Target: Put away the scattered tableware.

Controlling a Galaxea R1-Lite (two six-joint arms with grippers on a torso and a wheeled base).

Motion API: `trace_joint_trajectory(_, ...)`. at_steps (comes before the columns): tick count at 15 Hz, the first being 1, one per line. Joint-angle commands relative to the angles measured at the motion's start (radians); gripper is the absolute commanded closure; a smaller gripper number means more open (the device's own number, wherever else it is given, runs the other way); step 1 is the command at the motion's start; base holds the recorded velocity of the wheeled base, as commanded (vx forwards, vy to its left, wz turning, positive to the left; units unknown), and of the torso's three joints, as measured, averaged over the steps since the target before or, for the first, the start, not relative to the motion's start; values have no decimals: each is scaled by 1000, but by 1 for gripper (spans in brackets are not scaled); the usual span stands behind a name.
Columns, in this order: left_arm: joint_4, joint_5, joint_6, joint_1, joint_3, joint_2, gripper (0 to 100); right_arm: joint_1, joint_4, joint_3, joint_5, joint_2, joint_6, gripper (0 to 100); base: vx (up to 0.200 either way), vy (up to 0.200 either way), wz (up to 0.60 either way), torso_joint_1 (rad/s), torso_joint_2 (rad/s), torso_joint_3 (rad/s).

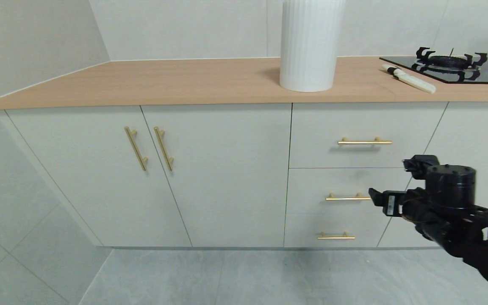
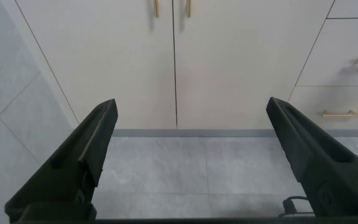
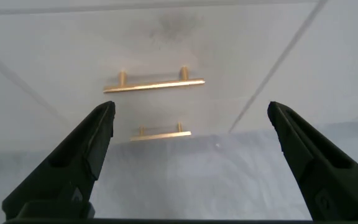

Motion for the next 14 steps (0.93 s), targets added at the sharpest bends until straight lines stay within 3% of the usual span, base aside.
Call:
trace_joint_trajectory(1,0,0,0,0,0,0,0,51,235,158,-22,-510,-4,0,0,0,0,0,0,0)
trace_joint_trajectory(2,0,0,0,0,0,0,0,51,242,164,-29,-530,-4,0,0,0,0,0,0,0)
trace_joint_trajectory(4,0,0,0,0,0,0,0,43,405,224,-127,-835,-35,0,0,0,0,0,0,0)
trace_joint_trajectory(6,0,0,0,0,0,0,0,8,626,218,-134,-1097,-55,0,0,0,0,0,0,0)
trace_joint_trajectory(8,0,0,0,0,0,0,0,-141,824,209,-117,-1280,-108,0,0,0,0,0,0,0)
trace_joint_trajectory(14,0,0,0,0,0,0,0,-314,1078,207,-104,-1669,-230,0,0,0,0,0,0,0)
